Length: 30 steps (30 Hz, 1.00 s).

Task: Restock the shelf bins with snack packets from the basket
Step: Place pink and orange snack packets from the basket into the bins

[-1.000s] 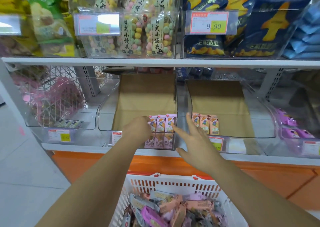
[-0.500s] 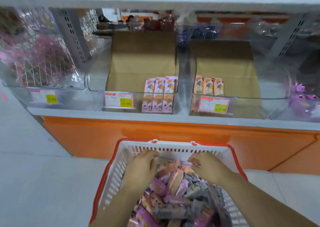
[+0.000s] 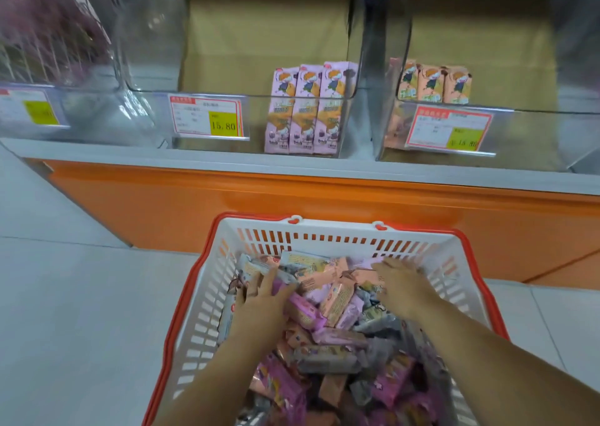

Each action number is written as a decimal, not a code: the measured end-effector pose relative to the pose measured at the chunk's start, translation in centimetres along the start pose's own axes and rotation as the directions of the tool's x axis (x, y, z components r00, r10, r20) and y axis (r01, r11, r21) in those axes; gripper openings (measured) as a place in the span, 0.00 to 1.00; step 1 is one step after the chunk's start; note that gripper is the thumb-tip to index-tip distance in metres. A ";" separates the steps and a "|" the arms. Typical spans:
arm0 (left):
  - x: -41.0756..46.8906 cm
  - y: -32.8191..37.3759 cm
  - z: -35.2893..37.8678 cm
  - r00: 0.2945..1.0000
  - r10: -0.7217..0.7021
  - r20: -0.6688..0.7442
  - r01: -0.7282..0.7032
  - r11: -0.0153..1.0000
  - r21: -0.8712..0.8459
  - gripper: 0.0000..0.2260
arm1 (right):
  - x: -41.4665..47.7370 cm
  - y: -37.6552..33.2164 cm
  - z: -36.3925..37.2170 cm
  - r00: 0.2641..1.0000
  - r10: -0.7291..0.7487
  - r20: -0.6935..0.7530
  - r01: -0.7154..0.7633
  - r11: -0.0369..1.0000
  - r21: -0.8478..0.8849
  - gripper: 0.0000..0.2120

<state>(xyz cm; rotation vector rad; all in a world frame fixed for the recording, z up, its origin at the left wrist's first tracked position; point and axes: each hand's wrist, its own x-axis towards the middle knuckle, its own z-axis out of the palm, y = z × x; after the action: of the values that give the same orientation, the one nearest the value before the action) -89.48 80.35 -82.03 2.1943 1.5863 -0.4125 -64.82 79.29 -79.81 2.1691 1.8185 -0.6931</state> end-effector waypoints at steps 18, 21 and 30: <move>0.4 -0.1 -0.6 1.000 -0.016 0.012 0.017 0.995 -0.096 0.21 | 0.8 -1.2 -0.3 0.981 0.186 0.050 -0.183 0.812 0.554 0.25; 0.3 0.0 -0.7 1.000 -0.020 -0.001 0.020 0.995 -0.094 0.21 | 0.9 -1.2 0.1 0.981 0.193 0.006 -0.164 0.817 0.553 0.17; -0.9 0.3 -3.8 0.999 0.018 0.037 -0.010 0.979 -0.203 0.19 | -1.8 -1.8 -4.7 0.950 0.131 -0.283 0.042 0.846 0.532 0.08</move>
<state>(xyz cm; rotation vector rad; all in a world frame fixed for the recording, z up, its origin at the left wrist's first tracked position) -89.46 81.36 -78.30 2.0303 1.5200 -0.2742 -65.81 80.24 -74.68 2.8097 1.8740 -0.9949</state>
